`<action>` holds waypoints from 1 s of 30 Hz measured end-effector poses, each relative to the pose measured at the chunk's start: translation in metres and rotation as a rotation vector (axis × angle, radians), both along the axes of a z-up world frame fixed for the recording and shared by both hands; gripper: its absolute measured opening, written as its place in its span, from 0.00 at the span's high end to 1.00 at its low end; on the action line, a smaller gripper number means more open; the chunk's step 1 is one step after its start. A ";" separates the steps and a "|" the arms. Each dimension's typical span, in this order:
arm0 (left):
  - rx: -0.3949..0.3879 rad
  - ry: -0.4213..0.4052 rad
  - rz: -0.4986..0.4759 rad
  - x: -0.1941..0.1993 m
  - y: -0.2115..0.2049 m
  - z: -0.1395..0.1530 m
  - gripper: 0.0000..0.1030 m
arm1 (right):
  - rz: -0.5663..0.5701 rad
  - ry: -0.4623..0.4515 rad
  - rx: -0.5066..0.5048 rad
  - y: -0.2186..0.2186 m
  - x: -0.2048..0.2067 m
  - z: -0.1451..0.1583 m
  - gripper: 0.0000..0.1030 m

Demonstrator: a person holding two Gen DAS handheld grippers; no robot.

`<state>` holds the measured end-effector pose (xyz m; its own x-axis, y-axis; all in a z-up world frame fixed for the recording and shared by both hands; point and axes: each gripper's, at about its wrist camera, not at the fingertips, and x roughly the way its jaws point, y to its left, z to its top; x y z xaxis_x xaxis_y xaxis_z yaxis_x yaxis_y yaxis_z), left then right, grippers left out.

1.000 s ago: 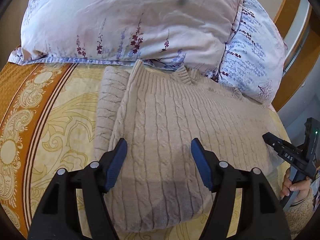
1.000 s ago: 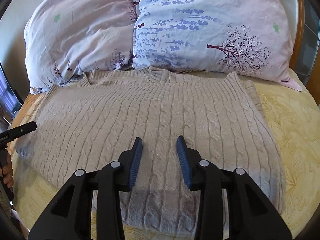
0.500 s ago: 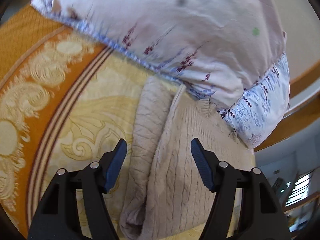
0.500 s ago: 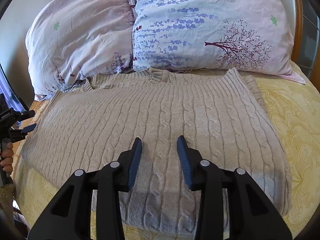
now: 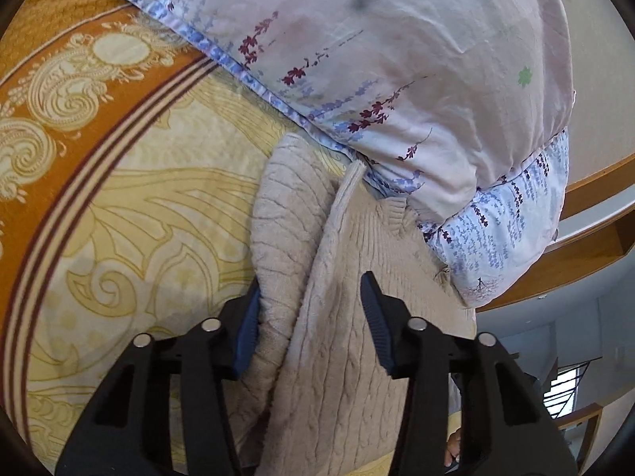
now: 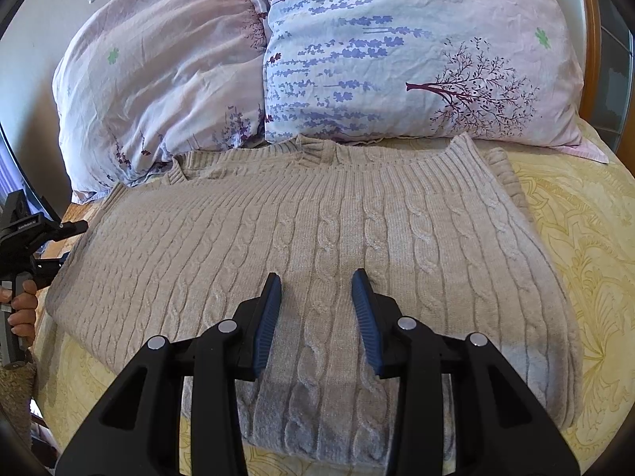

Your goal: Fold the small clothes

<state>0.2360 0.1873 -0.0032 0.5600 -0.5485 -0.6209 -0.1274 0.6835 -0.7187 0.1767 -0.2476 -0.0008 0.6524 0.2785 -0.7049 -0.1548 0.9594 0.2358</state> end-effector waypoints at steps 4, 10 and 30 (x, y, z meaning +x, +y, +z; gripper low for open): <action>0.005 0.005 0.001 0.000 -0.007 -0.001 0.66 | -0.006 0.001 0.008 0.001 0.000 0.001 0.61; -0.011 -0.040 0.010 -0.003 -0.016 0.012 0.82 | -0.018 0.016 0.108 -0.012 -0.001 0.006 0.60; -0.164 -0.230 -0.201 0.021 -0.204 0.097 0.87 | -0.093 -0.066 0.303 -0.091 -0.029 0.025 0.48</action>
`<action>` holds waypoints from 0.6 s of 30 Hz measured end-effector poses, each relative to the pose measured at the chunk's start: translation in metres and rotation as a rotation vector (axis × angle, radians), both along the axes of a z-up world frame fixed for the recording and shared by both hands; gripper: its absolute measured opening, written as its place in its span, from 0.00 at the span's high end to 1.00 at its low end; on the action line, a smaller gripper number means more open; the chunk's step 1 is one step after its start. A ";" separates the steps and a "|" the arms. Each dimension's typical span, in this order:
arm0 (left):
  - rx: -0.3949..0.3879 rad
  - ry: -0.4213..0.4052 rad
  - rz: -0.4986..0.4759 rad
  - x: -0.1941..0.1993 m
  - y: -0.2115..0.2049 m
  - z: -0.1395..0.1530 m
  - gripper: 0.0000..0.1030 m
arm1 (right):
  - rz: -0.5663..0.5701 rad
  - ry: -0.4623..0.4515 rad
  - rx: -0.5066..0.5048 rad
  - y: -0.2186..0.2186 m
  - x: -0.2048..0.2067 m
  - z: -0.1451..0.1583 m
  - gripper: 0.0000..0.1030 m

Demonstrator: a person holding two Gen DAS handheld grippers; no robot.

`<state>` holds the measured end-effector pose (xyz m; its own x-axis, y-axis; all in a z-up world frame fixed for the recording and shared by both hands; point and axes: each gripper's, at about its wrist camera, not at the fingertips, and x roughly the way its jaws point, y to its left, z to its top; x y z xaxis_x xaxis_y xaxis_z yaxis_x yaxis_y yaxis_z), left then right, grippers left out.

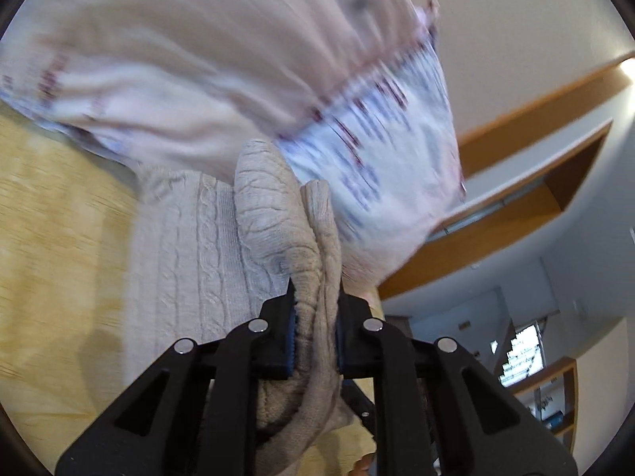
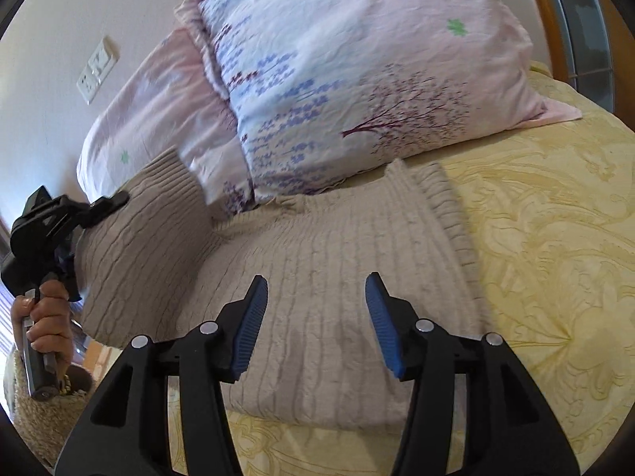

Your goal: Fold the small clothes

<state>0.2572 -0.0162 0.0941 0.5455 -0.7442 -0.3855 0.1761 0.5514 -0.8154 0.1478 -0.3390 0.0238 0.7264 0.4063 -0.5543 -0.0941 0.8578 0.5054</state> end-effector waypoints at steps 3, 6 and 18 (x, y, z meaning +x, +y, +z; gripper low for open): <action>0.013 0.007 -0.067 0.003 -0.047 -0.007 0.87 | -0.023 -0.003 0.030 -0.016 -0.003 0.000 0.48; 0.027 0.057 -0.125 0.008 -0.086 -0.027 0.87 | -0.052 0.009 0.071 -0.033 -0.004 -0.003 0.48; 0.108 -0.073 -0.115 -0.026 -0.057 -0.008 0.35 | 0.080 0.151 0.336 -0.060 0.021 -0.005 0.43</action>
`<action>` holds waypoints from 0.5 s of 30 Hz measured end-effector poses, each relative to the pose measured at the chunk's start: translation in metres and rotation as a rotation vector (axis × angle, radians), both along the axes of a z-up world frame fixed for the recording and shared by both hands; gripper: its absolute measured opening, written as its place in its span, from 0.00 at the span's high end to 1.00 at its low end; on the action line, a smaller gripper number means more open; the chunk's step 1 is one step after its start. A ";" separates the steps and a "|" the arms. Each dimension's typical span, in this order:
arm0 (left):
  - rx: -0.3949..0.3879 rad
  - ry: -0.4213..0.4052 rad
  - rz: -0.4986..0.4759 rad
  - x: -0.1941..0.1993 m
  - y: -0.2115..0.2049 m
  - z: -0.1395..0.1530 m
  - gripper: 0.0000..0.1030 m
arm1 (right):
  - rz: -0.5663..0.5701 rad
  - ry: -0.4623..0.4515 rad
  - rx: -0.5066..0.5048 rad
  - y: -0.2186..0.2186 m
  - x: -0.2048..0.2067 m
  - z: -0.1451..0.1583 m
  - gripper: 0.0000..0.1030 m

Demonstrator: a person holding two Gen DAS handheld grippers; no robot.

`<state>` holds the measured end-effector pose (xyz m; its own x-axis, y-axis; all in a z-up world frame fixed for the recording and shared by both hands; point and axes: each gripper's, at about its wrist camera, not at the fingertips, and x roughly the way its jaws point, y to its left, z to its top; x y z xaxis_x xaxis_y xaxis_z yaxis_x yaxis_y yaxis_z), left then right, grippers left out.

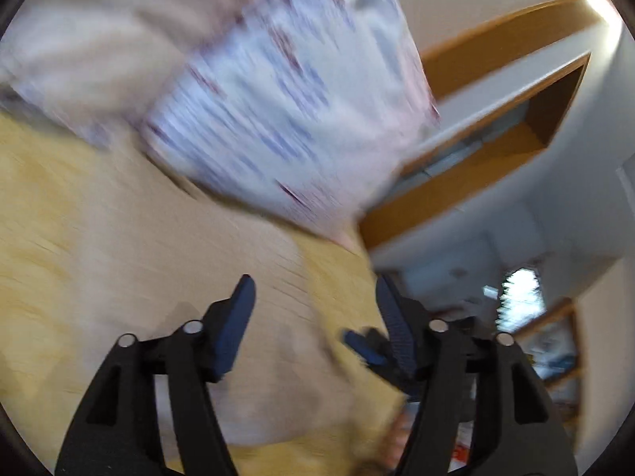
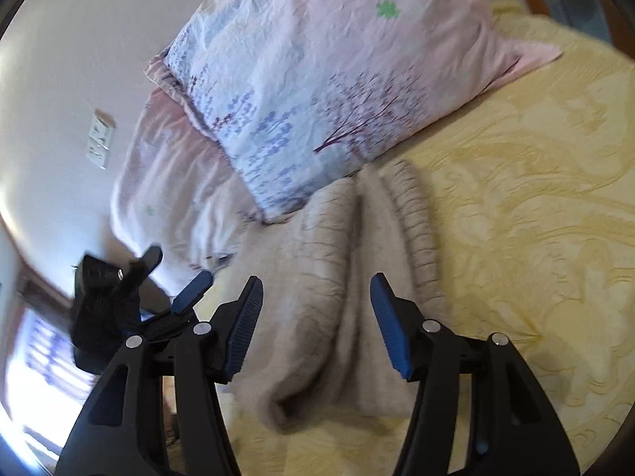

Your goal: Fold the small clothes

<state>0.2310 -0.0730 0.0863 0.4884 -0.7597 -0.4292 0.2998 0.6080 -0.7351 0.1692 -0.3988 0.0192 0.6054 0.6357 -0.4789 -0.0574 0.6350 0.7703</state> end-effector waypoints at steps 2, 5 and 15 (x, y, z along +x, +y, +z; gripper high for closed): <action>0.113 -0.008 0.085 -0.005 0.019 -0.003 0.34 | 0.038 0.059 0.019 0.006 0.012 -0.005 0.43; 0.210 0.032 0.138 -0.006 0.033 -0.021 0.34 | 0.066 0.124 -0.009 0.017 0.028 -0.012 0.43; 0.193 0.157 0.046 0.003 0.034 -0.073 0.34 | 0.113 0.183 0.006 0.037 0.053 -0.034 0.61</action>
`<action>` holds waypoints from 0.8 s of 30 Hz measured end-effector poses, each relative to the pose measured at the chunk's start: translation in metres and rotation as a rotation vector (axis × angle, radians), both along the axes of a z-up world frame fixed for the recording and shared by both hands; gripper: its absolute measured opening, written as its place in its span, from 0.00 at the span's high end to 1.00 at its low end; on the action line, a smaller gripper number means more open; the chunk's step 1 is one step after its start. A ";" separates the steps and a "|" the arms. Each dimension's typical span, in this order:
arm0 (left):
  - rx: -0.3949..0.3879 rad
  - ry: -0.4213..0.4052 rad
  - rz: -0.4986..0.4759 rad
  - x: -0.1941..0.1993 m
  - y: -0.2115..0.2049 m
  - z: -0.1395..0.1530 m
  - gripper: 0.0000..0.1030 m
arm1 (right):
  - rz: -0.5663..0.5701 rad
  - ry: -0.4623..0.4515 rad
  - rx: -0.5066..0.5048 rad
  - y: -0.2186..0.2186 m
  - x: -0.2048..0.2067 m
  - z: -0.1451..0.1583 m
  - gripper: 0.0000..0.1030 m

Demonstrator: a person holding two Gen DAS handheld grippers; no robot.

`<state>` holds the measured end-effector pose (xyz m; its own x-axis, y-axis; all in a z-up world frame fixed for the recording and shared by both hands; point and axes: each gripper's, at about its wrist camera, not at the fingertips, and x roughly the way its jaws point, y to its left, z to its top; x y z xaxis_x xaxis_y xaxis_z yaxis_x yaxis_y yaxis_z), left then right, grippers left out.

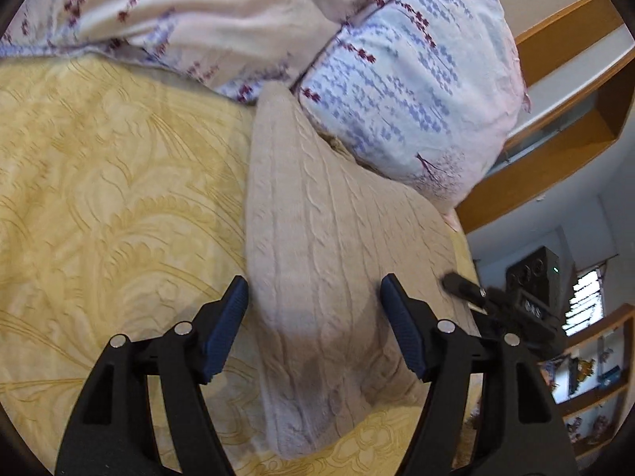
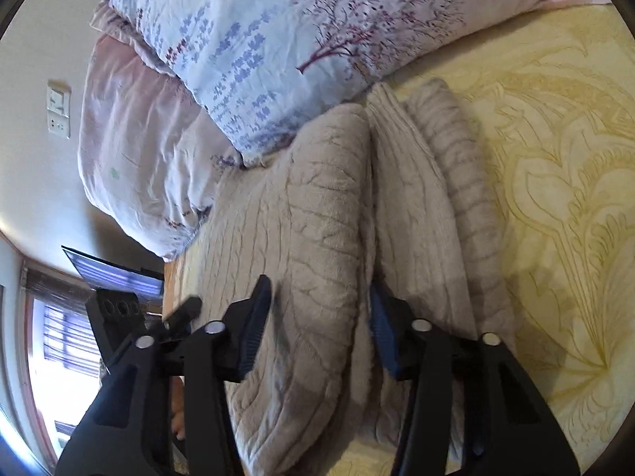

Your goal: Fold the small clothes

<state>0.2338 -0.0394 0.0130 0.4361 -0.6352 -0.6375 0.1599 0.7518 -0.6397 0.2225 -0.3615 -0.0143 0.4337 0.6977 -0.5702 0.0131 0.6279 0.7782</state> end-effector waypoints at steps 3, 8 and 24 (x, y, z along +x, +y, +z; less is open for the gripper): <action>-0.011 0.006 -0.014 -0.002 0.000 -0.003 0.34 | -0.044 0.005 0.037 -0.004 0.010 -0.005 0.66; -0.059 0.045 -0.025 0.000 0.002 -0.013 0.32 | -0.070 -0.031 -0.016 0.005 0.024 -0.005 0.82; -0.048 0.002 -0.061 -0.016 -0.001 -0.005 0.26 | -0.046 -0.610 -0.792 0.055 -0.039 0.091 0.85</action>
